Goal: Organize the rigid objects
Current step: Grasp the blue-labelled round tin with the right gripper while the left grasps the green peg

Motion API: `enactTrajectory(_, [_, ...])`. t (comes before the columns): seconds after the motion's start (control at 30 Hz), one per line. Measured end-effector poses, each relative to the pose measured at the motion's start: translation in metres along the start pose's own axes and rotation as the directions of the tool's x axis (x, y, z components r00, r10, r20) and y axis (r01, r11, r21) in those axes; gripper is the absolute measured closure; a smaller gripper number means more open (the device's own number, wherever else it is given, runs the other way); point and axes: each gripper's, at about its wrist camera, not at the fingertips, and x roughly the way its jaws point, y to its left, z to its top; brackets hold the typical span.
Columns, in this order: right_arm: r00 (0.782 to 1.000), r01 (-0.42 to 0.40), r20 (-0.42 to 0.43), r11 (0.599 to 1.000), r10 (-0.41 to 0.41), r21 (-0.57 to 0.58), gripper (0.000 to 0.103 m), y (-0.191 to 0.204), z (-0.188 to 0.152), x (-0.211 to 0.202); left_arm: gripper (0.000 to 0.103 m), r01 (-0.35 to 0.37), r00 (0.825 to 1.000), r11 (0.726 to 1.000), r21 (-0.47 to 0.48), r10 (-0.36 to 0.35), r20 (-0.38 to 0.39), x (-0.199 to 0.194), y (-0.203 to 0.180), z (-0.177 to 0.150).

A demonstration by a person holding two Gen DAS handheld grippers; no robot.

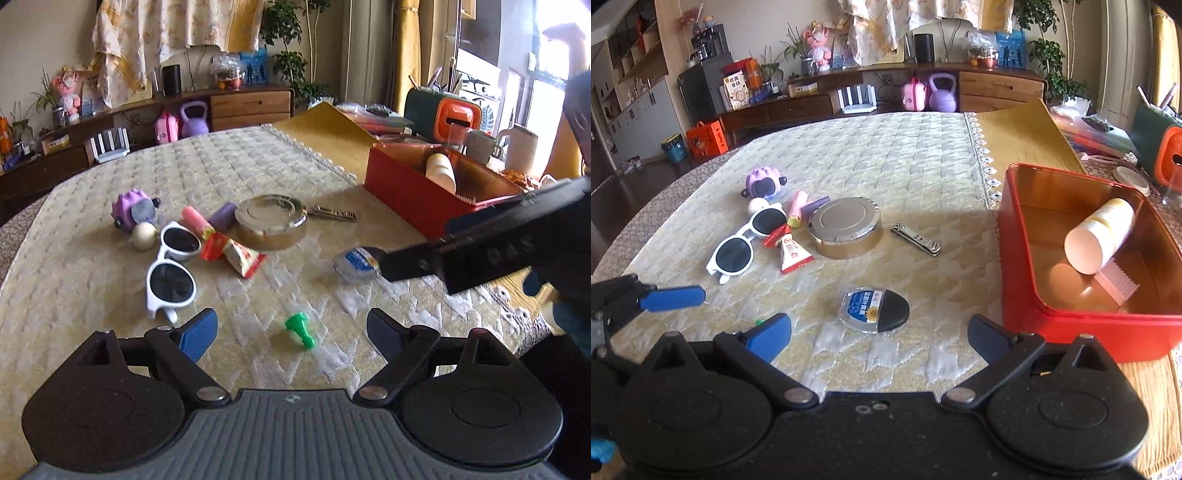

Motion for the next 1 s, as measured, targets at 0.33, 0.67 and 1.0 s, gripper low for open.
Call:
enactTrajectory(0.33, [0.998, 0.01, -0.064, 1.0, -0.011, -0.018, 0.012, -0.003, 0.009, 0.03, 0.015, -0.03, 0.999, 0.999, -0.023, 0.029, -0.02, 0.017, -0.005, -0.007])
enactTrajectory(0.67, [0.995, 0.011, -0.099, 0.998, -0.017, -0.064, 0.026, 0.003, 0.014, 0.047, 0.045, -0.036, 0.998, 0.999, -0.027, 0.035, -0.047, 0.026, -0.006, -0.007])
enactTrajectory(1.0, [0.994, 0.026, -0.107, 0.995, -0.037, -0.098, 0.033, 0.009, 0.013, 0.055, 0.069, -0.031, 0.999, 0.999, -0.011, 0.03, -0.042, 0.028, -0.01, -0.004])
